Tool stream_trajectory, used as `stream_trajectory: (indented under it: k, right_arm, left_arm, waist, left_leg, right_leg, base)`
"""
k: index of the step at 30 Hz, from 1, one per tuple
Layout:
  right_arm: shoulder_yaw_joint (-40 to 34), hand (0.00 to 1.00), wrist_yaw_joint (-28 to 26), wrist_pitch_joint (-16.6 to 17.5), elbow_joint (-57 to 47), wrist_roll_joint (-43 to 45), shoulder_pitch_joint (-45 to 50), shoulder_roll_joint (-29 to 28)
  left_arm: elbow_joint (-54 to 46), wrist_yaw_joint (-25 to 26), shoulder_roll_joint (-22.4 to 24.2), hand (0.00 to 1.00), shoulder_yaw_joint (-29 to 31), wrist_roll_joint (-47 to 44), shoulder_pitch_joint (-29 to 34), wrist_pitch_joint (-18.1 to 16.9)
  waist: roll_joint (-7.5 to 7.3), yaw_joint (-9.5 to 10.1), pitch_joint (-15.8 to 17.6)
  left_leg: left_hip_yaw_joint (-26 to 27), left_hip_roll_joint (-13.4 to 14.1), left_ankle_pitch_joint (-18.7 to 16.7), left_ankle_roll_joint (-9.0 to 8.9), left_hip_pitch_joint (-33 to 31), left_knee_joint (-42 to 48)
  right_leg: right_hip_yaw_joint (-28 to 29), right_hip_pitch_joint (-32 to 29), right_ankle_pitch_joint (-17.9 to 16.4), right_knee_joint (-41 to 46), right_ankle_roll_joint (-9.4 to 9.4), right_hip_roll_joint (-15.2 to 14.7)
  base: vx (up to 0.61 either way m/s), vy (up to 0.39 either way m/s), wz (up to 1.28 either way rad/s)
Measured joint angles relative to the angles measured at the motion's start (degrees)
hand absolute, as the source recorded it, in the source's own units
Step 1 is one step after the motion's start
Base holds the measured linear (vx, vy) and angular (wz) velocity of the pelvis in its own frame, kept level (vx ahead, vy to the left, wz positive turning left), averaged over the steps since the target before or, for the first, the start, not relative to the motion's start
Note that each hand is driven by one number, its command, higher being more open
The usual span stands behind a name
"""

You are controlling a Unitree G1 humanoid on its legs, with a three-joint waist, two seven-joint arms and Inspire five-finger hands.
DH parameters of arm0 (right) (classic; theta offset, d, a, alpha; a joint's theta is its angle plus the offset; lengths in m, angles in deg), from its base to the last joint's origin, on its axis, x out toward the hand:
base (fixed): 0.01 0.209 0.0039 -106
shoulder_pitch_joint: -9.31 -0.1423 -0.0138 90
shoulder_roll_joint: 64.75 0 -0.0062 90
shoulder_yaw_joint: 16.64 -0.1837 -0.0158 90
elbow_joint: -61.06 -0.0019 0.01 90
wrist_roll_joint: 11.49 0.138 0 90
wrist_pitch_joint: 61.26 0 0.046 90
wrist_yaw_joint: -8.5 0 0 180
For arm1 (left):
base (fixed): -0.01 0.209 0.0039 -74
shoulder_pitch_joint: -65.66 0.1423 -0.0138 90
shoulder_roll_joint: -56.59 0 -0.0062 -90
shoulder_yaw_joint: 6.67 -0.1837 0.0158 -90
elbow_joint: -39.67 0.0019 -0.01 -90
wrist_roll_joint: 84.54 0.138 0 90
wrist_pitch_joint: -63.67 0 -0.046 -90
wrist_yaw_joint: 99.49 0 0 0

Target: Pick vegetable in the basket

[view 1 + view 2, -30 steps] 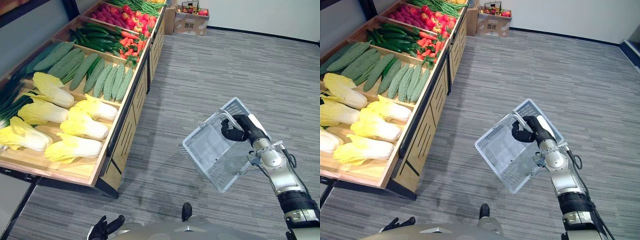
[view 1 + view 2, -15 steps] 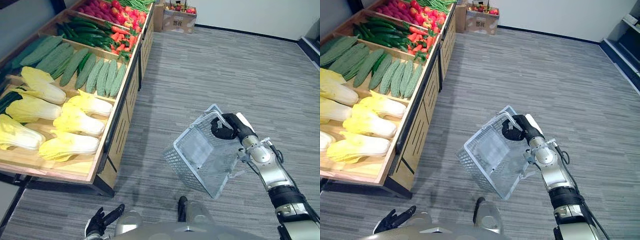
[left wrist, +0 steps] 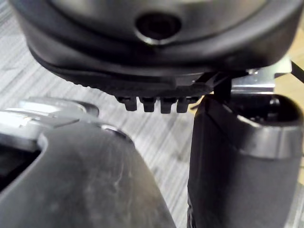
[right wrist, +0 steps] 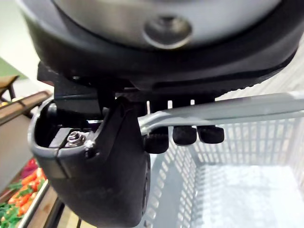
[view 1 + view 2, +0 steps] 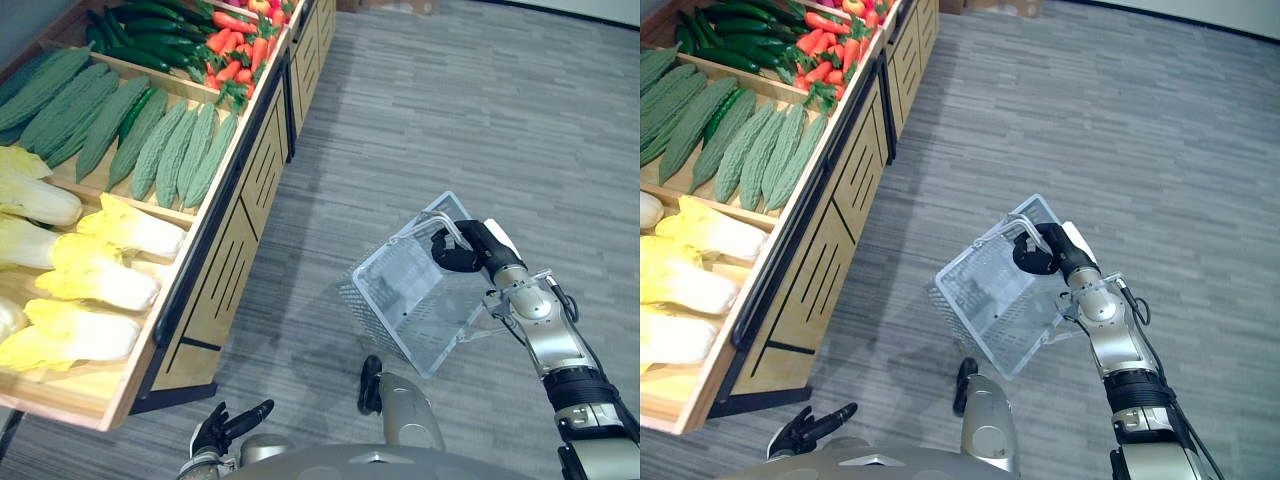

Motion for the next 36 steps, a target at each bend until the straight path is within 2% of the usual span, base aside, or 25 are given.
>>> stream_trajectory:
  k: [1,2,3,4,5,6,8,10,12,13,14,15,16,17,18,20,25,29,36]
  right_arm:
    - [0.06,0.0,0.01,0.0,0.0,0.01,-0.18,0.0]
    - [0.4,0.0,0.06,0.02,-0.05,0.17,-0.79,0.02]
    - [0.6,0.0,0.06,0.02,-0.05,0.21,-0.88,0.02]
    - [1.08,0.0,0.06,0.02,-0.05,0.52,-0.89,0.02]
    - [1.67,0.0,0.07,0.02,-0.09,0.71,-1.03,0.17]
    - [1.71,0.0,0.12,0.02,-0.09,1.17,-1.18,0.14]
    - [1.75,0.0,0.39,0.08,-0.3,2.27,-1.49,0.14]
    - [1.68,0.0,1.24,0.08,-1.11,2.48,-1.5,0.14]
    - [1.42,0.0,1.3,0.18,-2.15,2.55,-1.49,0.07]
    - [1.36,0.0,1.3,0.23,-2.52,2.56,-1.49,0.07]
    - [1.14,0.0,1.28,0.39,-2.96,2.57,-1.26,0.09]
    - [0.18,0.0,1.3,0.55,-3.35,2.58,-0.1,0.0]
    - [-0.27,0.0,1.42,0.56,-3.34,2.64,0.78,-0.73]
    - [-0.3,0.0,0.95,0.53,-3.2,2.71,1.84,-0.93]
    - [-0.39,0.0,0.89,0.54,-3.21,2.75,2.63,-0.97]
    - [-0.62,0.0,0.89,0.51,-3.11,2.73,3.77,-1.09]
    - [-0.84,0.0,0.82,0.51,-3.11,2.26,5.36,-2.2]
    - [-0.45,0.0,0.93,0.51,-3.11,2.25,6.19,-5.76]
    - [1.96,0.0,0.92,0.51,-3.05,2.24,7.63,-7.51]
  left_arm:
    - [0.0,0.08,-0.05,1.0,0.02,-0.03,-0.04,0.0]
    - [0.02,0.33,-0.14,1.0,0.05,-0.11,-0.08,0.05]
    - [0.02,0.45,-0.03,1.0,0.06,-0.2,0.0,0.08]
    - [-0.4,0.41,0.22,1.0,0.35,-1.57,0.25,-0.08]
    - [-1.3,0.34,0.24,1.0,0.21,-2.72,0.57,-0.44]
    - [-2.2,0.34,0.19,1.0,0.07,-2.69,0.49,-1.0]
    - [-2.47,0.24,0.14,1.0,0.12,-2.72,0.46,-1.2]
    - [-2.84,-0.32,-0.11,1.0,0.19,-2.6,0.38,-1.26]
    - [-2.87,-0.64,-0.21,1.0,0.67,-2.48,-0.13,-1.18]
    - [-2.8,-0.63,-0.27,1.0,0.78,-2.46,-0.35,-1.15]
    - [-2.46,-0.49,-0.33,1.0,0.77,-2.38,-0.77,-1.05]
    - [-2.45,-0.16,0.13,1.0,0.59,-2.04,-0.65,-0.66]
    - [-2.07,-0.23,0.06,1.0,0.59,-1.91,-0.93,-0.5]
    - [-2.08,-0.04,-0.86,1.0,0.6,-1.28,-1.0,-0.12]
    - [-2.01,0.19,-1.11,1.0,0.71,-1.23,-1.09,0.15]
    - [-2.1,0.57,-1.03,1.0,0.49,0.09,-1.39,0.34]
    - [-2.03,0.93,-1.18,1.0,-0.17,1.5,-1.74,0.53]
    - [-0.66,2.05,-1.54,1.0,-1.54,1.93,-2.32,1.63]
    - [1.47,2.65,-1.97,1.0,-1.57,2.12,-1.87,1.57]
  waist:
    - [-0.06,0.02,0.0]
    - [-0.21,0.33,-0.02]
    - [-0.19,0.53,-0.02]
    - [-0.14,0.71,0.01]
    - [-0.69,2.05,0.41]
    - [-0.5,2.84,0.31]
    - [-0.87,2.99,0.54]
    - [-1.28,2.93,0.74]
    - [-1.75,3.09,0.92]
    - [-1.96,3.1,1.05]
    - [-2.0,2.95,1.09]
    - [-0.62,2.65,0.42]
    - [-1.26,2.56,0.45]
    - [-3.12,2.32,1.07]
    - [-3.74,2.39,0.97]
    - [-3.77,2.27,0.99]
    - [-2.8,2.19,0.51]
    - [-2.31,2.04,0.06]
    - [-2.81,2.26,-1.44]
  left_leg:
    - [-0.23,0.35,0.42,0.66,-0.85,1.63]
    - [-0.68,2.08,4.69,6.29,-5.66,11.62]
    - [-0.58,2.91,7.52,8.45,-7.45,15.12]
    - [-0.25,4.54,12.63,10.98,-9.57,19.94]
    - [1.37,6.93,12.82,12.46,-11.59,27.25]
    - [3.26,7.92,10.15,13.05,-13.75,34.22]
    - [6.12,7.39,6.37,13.47,-16.03,38.91]
    - [8.47,5.18,3.32,12.73,-17.89,37.28]
    - [10.97,0.66,-0.14,11.59,-20.58,29.1]
    - [11.42,-1.0,-0.48,11.07,-21.09,25.86]
    - [12.78,-3.98,0.11,10.61,-21.61,17.46]
    - [15.58,-5.56,5.06,9.84,-21.3,8.13]
    - [16.74,-6.44,4.55,10.08,-19.81,6.5]
    - [17.33,-9.02,5.3,10.8,-18.55,3.95]
    - [17.48,-10.11,5.36,10.94,-18.52,3.37]
    - [17.32,-12.14,5.38,11.56,-18.07,3.33]
    - [17.01,-14.76,6.89,11.93,-13.4,-4.78]
    - [17.86,-14.89,11.55,10.79,-9.95,-13.21]
    - [18.92,-14.59,14.92,9.89,-7.44,-19.13]
  right_leg:
    - [-0.26,0.38,-0.35,-0.09,-0.11,0.13]
    - [-1.71,3.57,-1.14,-2.51,-0.7,1.21]
    - [-2.26,5.44,-1.21,-4.11,-0.87,1.71]
    - [-3.08,8.73,-1.25,-6.84,-1.01,2.79]
    - [-3.29,12.46,-1.15,-10.16,-2.03,3.98]
    - [-3.18,15.68,-1.01,-12.95,-2.51,5.01]
    - [-3.18,20.07,-1.04,-16.05,-2.55,5.52]
    - [-3.12,23.42,-0.97,-18.64,-2.39,5.43]
    - [-2.53,25.42,-0.9,-20.23,-1.5,4.39]
    - [-2.28,25.45,-1.01,-20.19,-0.97,3.79]
    - [-2.06,25.42,-1.31,-20.0,0.22,2.78]
    - [-2.06,25.61,-1.85,-19.84,2.04,3.04]
    - [-2.03,25.98,-2.19,-19.97,2.79,2.46]
    - [-2.43,26.22,-1.92,-20.21,3.4,0.61]
    - [-2.84,26.51,-1.6,-20.96,3.96,-0.21]
    - [-3.1,28.1,-0.91,-22.12,5.02,-1.9]
    - [-2.96,29.77,0.15,-21.85,5.84,-2.86]
    - [-1.99,29.13,2.41,-21.9,6.05,-1.44]
    - [0.2,28.48,2.69,-21.8,5.94,-0.01]
  base:
    - [0.26,-0.359,0.43]
    - [0.2,-0.277,0.31]
    - [0.25,-0.333,0.41]
    - [0.23,-0.239,0.24]
    - [0.28,-0.263,0.08]
    - [0.28,-0.244,-0.05]
    - [0.28,-0.16,-0.01]
    - [0.21,-0.056,0.0]
    - [0.27,0.058,-0.12]
    - [0.24,0.125,-0.17]
    - [0.24,0.201,-0.06]
    - [0.26,0.197,0.07]
    - [0.31,0.212,0.23]
    - [0.2,0.122,0.26]
    - [0.24,0.152,0.26]
    - [0.21,0.137,0.27]
    - [0.13,0.073,0.18]
    - [0.02,-0.061,-0.07]
    - [0.0,-0.084,-0.08]
